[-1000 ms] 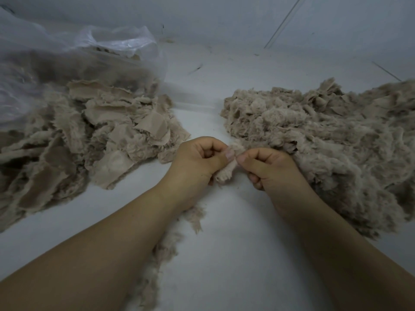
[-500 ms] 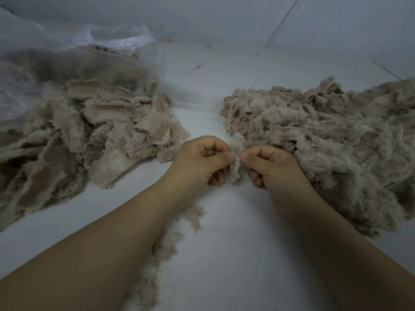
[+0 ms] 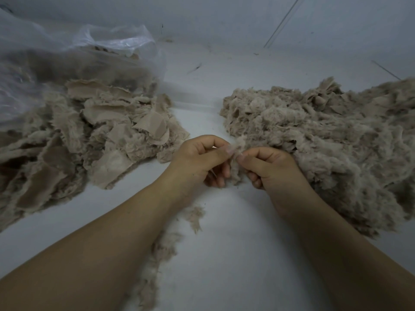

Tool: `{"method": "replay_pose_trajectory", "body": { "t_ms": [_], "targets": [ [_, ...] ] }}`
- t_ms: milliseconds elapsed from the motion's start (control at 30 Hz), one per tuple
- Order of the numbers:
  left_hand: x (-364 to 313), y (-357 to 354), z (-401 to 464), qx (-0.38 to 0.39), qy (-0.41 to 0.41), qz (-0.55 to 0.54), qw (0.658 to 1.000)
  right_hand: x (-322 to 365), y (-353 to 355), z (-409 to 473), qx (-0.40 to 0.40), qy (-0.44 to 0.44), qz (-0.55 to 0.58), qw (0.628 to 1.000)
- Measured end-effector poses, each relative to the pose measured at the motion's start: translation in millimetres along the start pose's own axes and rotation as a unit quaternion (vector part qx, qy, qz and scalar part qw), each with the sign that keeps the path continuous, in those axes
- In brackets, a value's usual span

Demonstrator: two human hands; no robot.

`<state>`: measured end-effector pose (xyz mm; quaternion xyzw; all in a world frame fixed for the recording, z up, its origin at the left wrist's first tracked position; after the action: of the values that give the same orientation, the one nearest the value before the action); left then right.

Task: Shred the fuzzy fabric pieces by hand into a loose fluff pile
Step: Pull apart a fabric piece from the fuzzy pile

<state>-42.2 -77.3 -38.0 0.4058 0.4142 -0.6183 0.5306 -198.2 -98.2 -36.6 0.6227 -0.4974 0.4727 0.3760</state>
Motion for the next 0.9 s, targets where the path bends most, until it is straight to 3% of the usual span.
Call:
{"method": "replay_pose_trajectory", "body": {
  "t_ms": [133,467,733,900],
  "targets": [
    [4.4,-2.5,0.8,-0.018,0.014,0.037,0.999,1.5,-1.1,-3.0,0.015,0.017,0.001,1.0],
    [3.4,1.8,-0.4,-0.079,-0.021,0.003,0.997,-0.2,0.6,-0.5,-0.007,0.007,-0.014,1.0],
    [1.7,2.1,-0.4,-0.048,-0.006,-0.007,0.999,0.1,-0.3,-0.5,0.002,0.029,-0.017,0.999],
    [0.4,3.1,-0.1,-0.067,-0.013,-0.053,0.996,0.2,-0.2,-1.0,0.001,0.019,-0.014,1.0]
  ]
}}
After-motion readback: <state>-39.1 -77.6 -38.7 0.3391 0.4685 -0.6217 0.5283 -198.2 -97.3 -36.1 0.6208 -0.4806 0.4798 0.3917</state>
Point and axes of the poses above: each hand's wrist, its own z-axis towards the middle knuckle, its own y-axis out of the back of the hand, x = y × z, the point moved 3 cm from there along z, towards the middle knuckle, and after that the axes turned 13 degrees about -y, right-handed, at the moved point
